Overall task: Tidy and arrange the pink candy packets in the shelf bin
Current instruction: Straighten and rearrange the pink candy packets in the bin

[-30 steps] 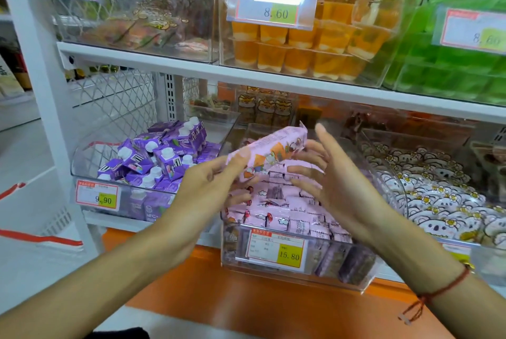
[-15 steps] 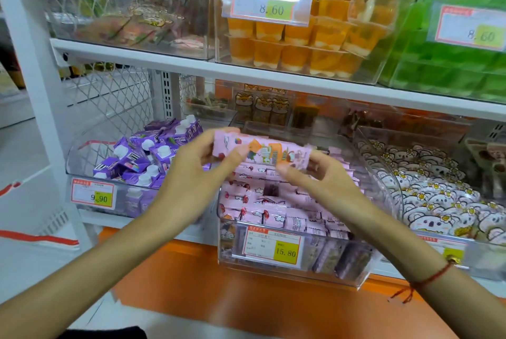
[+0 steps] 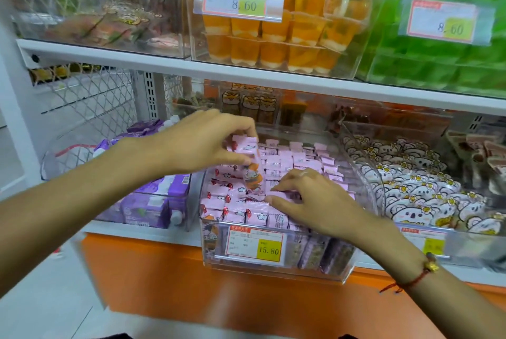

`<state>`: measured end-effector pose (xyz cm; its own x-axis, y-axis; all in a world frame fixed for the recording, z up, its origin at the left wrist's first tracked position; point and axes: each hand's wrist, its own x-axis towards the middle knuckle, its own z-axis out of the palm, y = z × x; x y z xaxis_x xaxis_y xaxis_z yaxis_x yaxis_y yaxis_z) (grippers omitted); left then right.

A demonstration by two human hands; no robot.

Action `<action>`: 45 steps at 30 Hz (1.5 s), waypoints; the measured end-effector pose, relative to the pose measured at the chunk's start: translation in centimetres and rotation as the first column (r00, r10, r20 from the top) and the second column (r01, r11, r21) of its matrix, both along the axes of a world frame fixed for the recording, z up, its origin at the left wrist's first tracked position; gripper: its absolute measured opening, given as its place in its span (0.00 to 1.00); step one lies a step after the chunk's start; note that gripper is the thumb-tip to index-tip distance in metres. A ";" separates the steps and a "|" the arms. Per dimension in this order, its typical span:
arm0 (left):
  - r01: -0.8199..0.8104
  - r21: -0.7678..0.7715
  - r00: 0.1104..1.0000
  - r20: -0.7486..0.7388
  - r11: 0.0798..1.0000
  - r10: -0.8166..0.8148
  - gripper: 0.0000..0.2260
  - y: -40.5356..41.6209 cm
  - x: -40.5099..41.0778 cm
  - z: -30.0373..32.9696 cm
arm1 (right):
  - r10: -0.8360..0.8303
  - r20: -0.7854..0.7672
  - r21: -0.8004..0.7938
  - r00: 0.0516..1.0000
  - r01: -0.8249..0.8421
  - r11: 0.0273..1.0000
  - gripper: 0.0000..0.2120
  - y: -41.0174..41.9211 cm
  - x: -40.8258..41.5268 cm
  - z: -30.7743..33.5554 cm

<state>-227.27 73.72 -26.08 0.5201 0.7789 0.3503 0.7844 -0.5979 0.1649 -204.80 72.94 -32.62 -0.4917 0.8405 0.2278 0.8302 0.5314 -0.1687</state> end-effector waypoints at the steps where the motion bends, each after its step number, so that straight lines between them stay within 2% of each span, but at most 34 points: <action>1: 0.009 0.010 0.999 -0.043 1.000 -0.009 0.15 0.6 0.6 0.4 | -0.003 0.003 0.000 1.000 0.003 1.000 0.22 0.0 0.0 0.0; 6: 0.041 0.003 0.971 -0.237 0.999 -0.039 0.20 2.4 3.6 -1.3 | -0.005 0.011 0.012 1.000 0.005 1.000 0.23 -0.2 0.0 -0.1; 9: 0.012 -0.026 0.970 -0.244 1.000 -0.018 0.18 2.5 3.5 -3.5 | -0.015 0.003 0.024 1.000 0.015 1.000 0.23 -0.3 0.0 -0.3; 12: 0.005 -0.059 0.964 -0.264 0.998 -0.021 0.11 2.3 2.9 -4.7 | -0.007 0.002 0.042 1.000 0.007 0.999 0.22 -0.4 0.0 -0.6; 17: -0.016 -0.118 0.948 -0.316 0.993 -0.022 0.15 1.1 3.1 -5.3 | -0.001 0.034 0.074 0.999 -0.001 0.997 0.21 -0.3 -0.1 -0.7; 19: -0.034 -0.024 0.979 -0.201 0.999 0.029 0.14 0.1 2.7 -5.3 | 0.015 0.050 0.055 0.999 -0.017 0.998 0.22 -0.2 0.0 -0.5; 21: -0.088 0.149 0.994 0.075 0.985 0.078 0.12 -1.2 1.6 -5.6 | 0.039 0.001 0.001 0.999 -0.039 0.999 0.22 0.0 0.0 -0.2; 23: -0.202 0.259 0.926 0.364 0.945 0.099 0.13 -2.6 0.1 -5.8 | 0.022 -0.109 -0.034 0.994 -0.026 0.999 0.22 0.8 0.1 0.3; 24: -0.251 0.254 0.876 0.471 0.934 0.108 0.14 -3.1 -0.6 -6.0 | -0.003 -0.144 -0.033 0.990 -0.001 0.999 0.19 1.3 0.0 0.6; 26: -0.295 0.140 0.773 0.616 0.945 0.151 0.16 -3.7 -1.7 -6.7 | -0.029 -0.158 -0.014 0.987 0.027 1.000 0.12 2.7 -0.5 1.2; 30: -0.254 -0.188 0.632 0.710 0.949 0.311 0.18 -4.1 -1.9 -8.2 | -0.012 -0.097 -0.103 0.995 0.002 0.995 0.08 4.6 -2.6 1.3; 32: -0.191 -0.287 0.578 0.740 0.939 0.344 0.16 -4.0 -1.4 -8.7 | -0.043 -0.071 -0.153 0.997 0.031 0.988 0.09 5.2 -3.5 1.2; 36: -0.146 -0.341 0.535 0.762 0.929 0.364 0.11 -3.8 -0.8 -9.3 | -0.081 -0.059 -0.265 0.995 0.062 0.962 0.08 6.0 -4.3 1.8; 40: -0.110 -0.335 0.529 0.777 0.936 0.340 0.12 -4.0 -0.8 -9.3 | -0.090 -0.042 -0.201 0.995 0.079 0.976 0.05 5.9 -4.6 1.7; 45: -0.093 -0.338 0.544 0.771 0.936 0.332 0.11 -4.1 -1.0 -9.2 | -0.123 -0.300 -0.360 0.946 0.007 0.933 0.05 5.6 -3.7 1.6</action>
